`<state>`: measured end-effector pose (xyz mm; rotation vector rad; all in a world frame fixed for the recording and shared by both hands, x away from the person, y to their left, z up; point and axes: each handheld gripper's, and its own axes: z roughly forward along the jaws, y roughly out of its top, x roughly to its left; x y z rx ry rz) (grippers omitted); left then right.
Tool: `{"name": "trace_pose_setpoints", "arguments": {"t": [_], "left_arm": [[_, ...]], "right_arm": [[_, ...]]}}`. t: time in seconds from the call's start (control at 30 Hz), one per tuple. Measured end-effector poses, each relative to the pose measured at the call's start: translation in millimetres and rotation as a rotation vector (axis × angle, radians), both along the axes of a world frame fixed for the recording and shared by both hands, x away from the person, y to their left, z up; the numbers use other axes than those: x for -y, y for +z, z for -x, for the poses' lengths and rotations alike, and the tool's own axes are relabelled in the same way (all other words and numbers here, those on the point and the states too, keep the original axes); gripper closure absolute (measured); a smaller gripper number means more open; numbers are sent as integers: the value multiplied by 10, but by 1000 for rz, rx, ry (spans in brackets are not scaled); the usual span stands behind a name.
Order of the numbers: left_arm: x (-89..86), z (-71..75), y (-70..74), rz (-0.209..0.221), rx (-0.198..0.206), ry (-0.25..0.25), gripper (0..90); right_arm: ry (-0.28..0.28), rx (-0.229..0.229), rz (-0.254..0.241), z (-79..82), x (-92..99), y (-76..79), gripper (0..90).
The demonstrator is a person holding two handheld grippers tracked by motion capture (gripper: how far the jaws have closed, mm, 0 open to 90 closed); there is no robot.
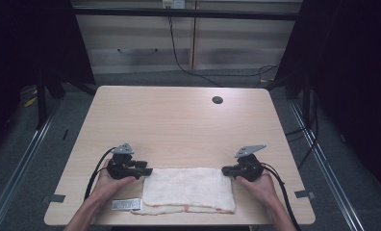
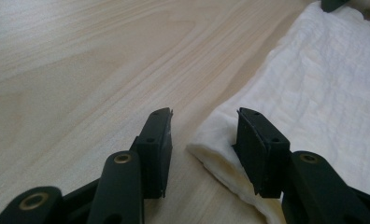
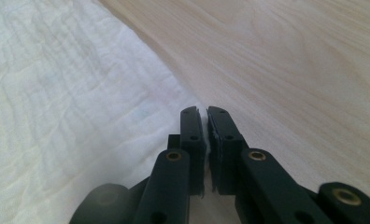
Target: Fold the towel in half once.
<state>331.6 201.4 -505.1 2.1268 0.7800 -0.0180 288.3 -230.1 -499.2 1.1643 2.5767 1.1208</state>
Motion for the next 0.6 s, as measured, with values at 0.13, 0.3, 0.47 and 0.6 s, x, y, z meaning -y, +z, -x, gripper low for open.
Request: {"name": "trace_pose_setpoints", "arguments": {"t": [0.13, 0.3, 0.47, 0.6], "left_arm": [[50, 42, -4, -3, 13, -46, 600], [63, 64, -4, -27, 26, -59, 772], [69, 83, -5, -34, 38, -67, 851], [56, 60, -5, -32, 27, -45, 859]], "right_arm": [[0, 1, 0, -1, 0, -1, 860], [-5, 0, 3, 3, -1, 1, 859], [-7, -1, -4, 3, 0, -2, 862], [-2, 2, 1, 4, -1, 2, 867]]}}
